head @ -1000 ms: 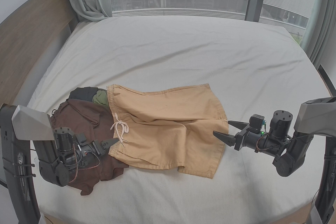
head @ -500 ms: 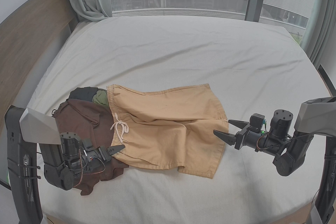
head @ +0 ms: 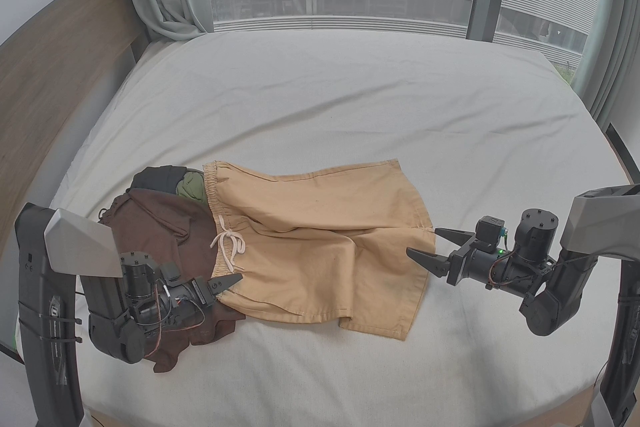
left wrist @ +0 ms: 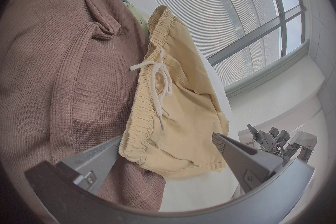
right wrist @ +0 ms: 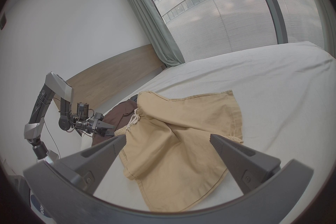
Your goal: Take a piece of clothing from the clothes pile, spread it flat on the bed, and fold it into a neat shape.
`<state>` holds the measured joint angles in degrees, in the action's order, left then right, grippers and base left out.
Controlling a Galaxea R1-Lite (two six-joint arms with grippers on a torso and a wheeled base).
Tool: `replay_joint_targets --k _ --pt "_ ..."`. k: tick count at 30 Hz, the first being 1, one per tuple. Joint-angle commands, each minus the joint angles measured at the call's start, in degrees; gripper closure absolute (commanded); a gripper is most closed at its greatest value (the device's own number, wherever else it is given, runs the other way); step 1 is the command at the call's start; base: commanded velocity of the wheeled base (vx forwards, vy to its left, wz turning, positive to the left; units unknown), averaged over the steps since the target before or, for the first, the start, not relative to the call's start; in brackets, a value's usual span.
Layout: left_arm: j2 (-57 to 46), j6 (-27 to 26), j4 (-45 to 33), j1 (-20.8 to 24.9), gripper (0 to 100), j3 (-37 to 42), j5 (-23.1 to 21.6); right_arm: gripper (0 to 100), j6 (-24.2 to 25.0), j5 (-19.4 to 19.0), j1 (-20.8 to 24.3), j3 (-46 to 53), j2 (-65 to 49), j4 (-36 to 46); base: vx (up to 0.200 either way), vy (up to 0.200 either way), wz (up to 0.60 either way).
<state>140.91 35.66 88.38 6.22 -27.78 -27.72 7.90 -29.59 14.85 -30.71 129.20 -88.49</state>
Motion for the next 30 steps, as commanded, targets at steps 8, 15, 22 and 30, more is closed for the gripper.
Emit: replay_joint_targets --k 8,15,22,30 --pt "0.4 0.0 0.0 -0.1 100 -0.3 -0.1 0 -0.2 -0.2 0.0 0.6 0.4 0.0 0.0 0.0 0.0" --pt "0.4 0.0 0.0 -0.1 100 -0.3 -0.1 0 -0.1 -1.2 0.4 4.3 0.7 0.1 0.0 0.0 0.0" --pt "0.2 0.0 0.1 -0.1 100 -0.3 -0.1 0 -0.2 -3.3 0.7 9.6 2.1 0.1 0.0 0.0 0.0" --pt "-1.3 -0.1 0.1 -0.1 100 -1.4 -0.1 0 -1.0 -3.3 1.6 10.1 4.9 0.1 0.0 0.0 0.0"
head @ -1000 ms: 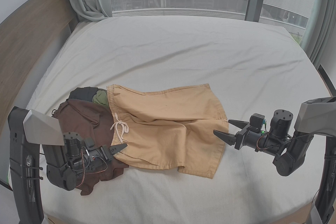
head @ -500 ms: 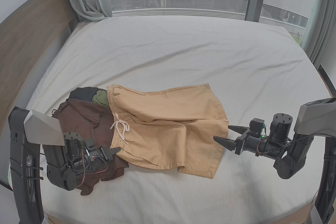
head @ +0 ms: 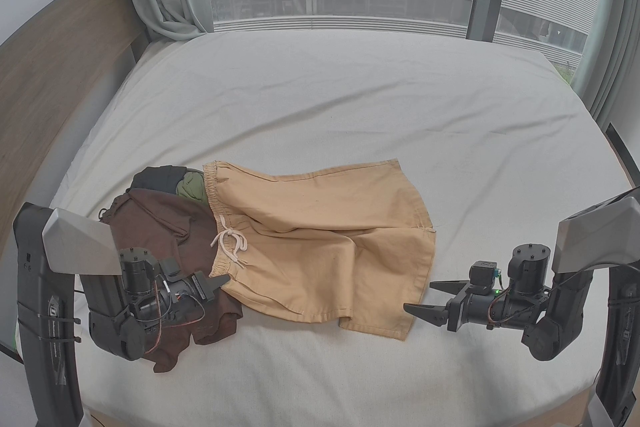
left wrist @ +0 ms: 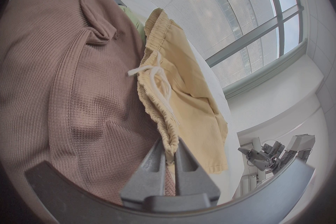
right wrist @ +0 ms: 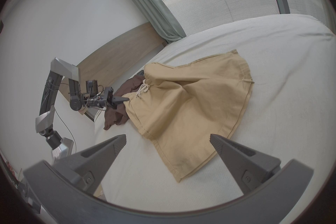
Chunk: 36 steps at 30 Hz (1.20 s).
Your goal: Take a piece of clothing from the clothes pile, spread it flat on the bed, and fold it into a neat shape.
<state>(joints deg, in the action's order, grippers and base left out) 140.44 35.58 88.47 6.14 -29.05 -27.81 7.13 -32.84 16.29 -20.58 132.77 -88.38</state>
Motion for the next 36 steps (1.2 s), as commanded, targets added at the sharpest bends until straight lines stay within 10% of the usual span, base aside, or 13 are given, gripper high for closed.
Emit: replay_joint_targets --k 1,3,4,36 --pt "-0.7 0.0 0.0 0.0 100 0.0 -0.1 0 -0.3 0.0 0.1 -0.2 1.4 0.0 0.0 0.0 0.0" --pt "-0.6 -0.1 0.0 0.0 100 0.0 -0.1 0 -0.4 0.0 0.1 -0.3 1.4 0.0 0.0 0.0 0.0" --pt "-0.3 -0.3 0.0 0.1 0 0.0 -0.1 0 -0.4 0.0 0.1 -0.3 1.3 -0.1 0.0 0.0 0.0" --pt "-2.2 0.1 0.0 1.0 0 -0.5 -0.1 0 -0.6 0.2 0.0 -0.7 1.7 -0.1 0.0 0.0 0.0"
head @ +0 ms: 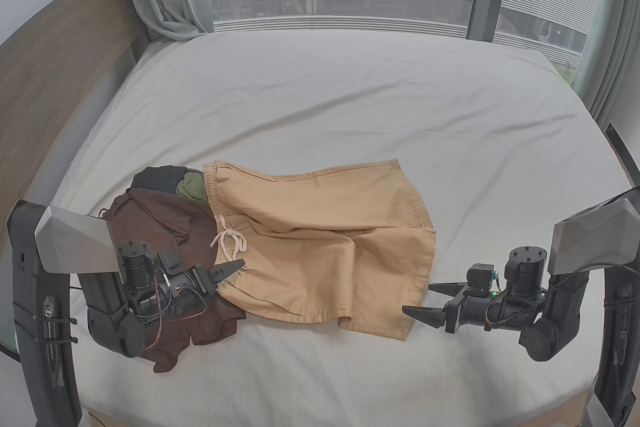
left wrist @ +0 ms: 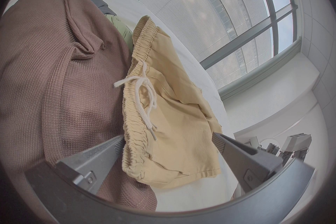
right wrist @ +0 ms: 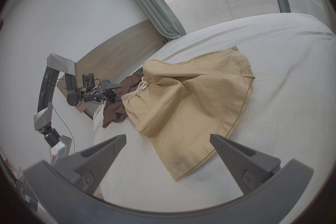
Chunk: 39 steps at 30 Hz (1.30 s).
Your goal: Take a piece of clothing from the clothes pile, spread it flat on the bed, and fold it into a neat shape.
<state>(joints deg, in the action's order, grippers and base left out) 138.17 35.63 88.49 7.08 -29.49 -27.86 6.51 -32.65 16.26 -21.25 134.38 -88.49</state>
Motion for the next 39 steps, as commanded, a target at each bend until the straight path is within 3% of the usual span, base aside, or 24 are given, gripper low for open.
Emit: replay_joint_targets --k 1,3,4,19,28,39 --pt "0.2 0.1 0.0 0.0 0 0.0 0.0 0 0.0 0.0 0.0 0.0 0.1 0.0 0.0 0.0 0.0" --pt "0.3 0.1 0.0 -0.1 0 -0.2 0.0 0 -0.9 0.0 -0.1 0.0 0.2 0.0 0.0 0.0 0.0" --pt "0.5 0.0 0.0 -0.1 100 -0.2 0.0 0 -1.1 -0.1 -0.1 0.0 0.2 0.0 0.0 0.0 0.0" --pt "1.8 -0.2 0.0 -0.5 100 -0.4 0.0 0 -0.5 -0.3 0.2 2.4 0.9 0.2 0.0 0.0 0.0" --pt "1.7 -0.5 0.0 -0.4 100 -0.4 0.0 0 3.7 -0.9 2.0 6.0 3.7 0.1 0.0 0.0 0.0" --pt "1.5 -0.6 0.0 -0.2 100 -0.4 0.0 0 6.0 -0.3 2.3 1.1 12.1 0.1 0.0 0.0 0.0"
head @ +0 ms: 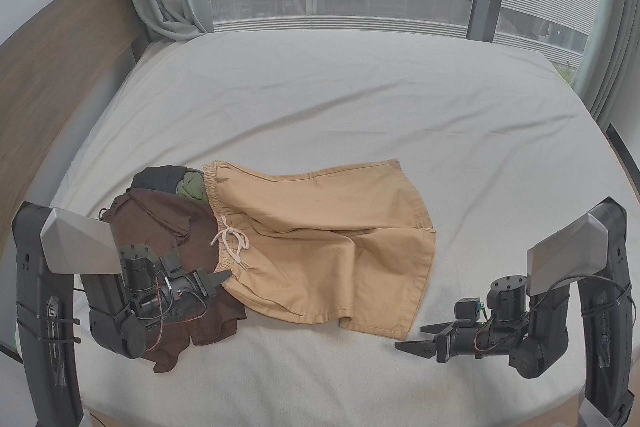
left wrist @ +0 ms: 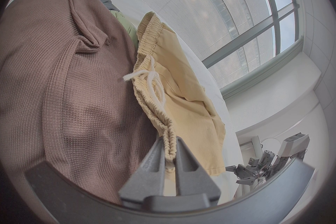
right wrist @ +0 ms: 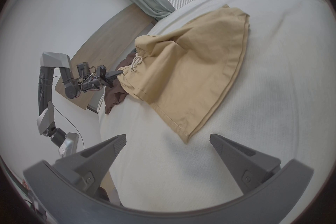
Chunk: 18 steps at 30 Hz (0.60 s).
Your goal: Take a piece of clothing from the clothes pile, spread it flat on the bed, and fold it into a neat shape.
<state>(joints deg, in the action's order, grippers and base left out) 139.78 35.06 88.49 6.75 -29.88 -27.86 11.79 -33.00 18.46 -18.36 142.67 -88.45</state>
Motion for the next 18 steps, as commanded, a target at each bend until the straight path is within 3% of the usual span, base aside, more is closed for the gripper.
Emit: replay_joint_targets --k 1,10,18 --pt "-0.1 0.0 0.0 0.1 100 0.0 0.1 0 1.8 0.0 0.2 -2.7 4.5 -0.1 0.0 0.0 0.0" --pt "-0.2 0.0 0.0 0.1 100 0.0 0.0 0 6.2 2.2 2.8 -6.6 6.1 -0.1 0.0 0.0 0.0" --pt "-0.3 0.0 0.0 0.1 100 0.0 0.0 0 6.8 2.2 2.9 -7.4 6.1 -0.1 0.0 0.0 0.0"
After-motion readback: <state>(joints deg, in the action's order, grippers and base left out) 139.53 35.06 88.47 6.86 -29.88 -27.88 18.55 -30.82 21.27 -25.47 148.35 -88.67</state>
